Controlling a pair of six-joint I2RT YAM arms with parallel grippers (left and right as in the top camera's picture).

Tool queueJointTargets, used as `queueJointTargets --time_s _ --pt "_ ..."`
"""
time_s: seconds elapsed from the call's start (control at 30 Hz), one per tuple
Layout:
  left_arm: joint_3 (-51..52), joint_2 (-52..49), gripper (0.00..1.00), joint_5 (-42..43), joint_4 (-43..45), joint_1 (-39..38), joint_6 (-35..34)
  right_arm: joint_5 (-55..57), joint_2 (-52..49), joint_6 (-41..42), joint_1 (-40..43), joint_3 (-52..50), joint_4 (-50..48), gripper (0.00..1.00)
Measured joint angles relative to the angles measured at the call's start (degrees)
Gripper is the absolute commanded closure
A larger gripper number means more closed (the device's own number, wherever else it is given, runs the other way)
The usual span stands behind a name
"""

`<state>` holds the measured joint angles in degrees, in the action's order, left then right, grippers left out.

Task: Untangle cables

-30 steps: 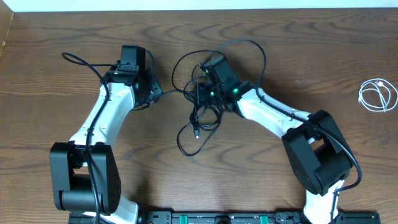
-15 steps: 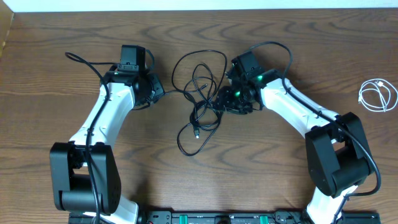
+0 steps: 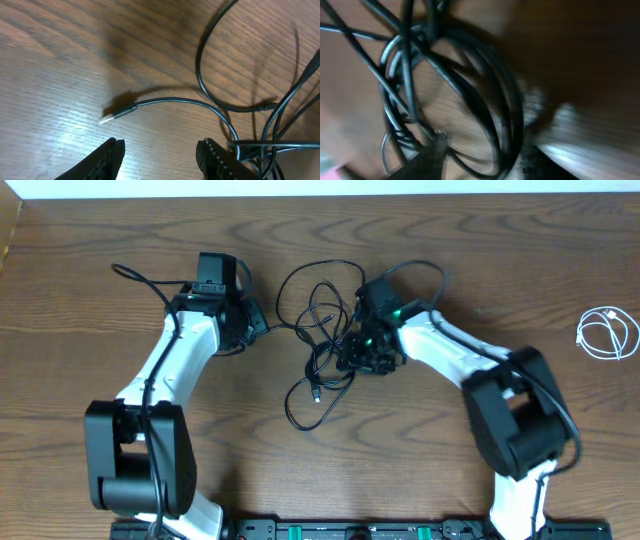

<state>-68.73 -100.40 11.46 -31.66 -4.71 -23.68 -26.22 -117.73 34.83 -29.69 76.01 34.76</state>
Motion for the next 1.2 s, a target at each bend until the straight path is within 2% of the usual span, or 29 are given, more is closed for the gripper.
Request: queueJointTargets --time_s 0.07,0.1,0.13,0.33,0.63,1.13,1.2 --pt "0.0 -0.8 0.49 1.2 0.6 0.0 0.4 -2.0 -0.5 0.3 -0.2 0.1 -2.4 0.85" --pt "0.0 -1.2 0.49 2.2 0.9 0.0 0.8 -3.2 -1.1 0.2 -0.3 0.1 -4.1 0.95" --pt "0.0 -1.5 0.49 3.3 1.5 0.0 1.3 -4.6 -2.0 0.6 -0.3 0.1 -5.6 0.99" --pt "0.0 -1.9 0.48 9.2 2.1 0.0 4.4 -9.2 -4.3 0.0 -0.3 0.0 -15.1 0.99" --pt "0.0 -1.9 0.45 13.5 2.5 0.0 7.4 -17.6 -4.5 -3.0 0.2 0.0 -27.1 0.99" --pt "0.0 -1.9 0.46 17.0 3.1 0.0 8.9 -23.3 -4.5 -2.3 5.9 0.0 -30.3 0.99" --pt "0.0 -1.9 0.46 17.0 3.1 0.0 8.6 -22.8 -4.5 -1.3 5.9 0.0 -29.8 0.92"
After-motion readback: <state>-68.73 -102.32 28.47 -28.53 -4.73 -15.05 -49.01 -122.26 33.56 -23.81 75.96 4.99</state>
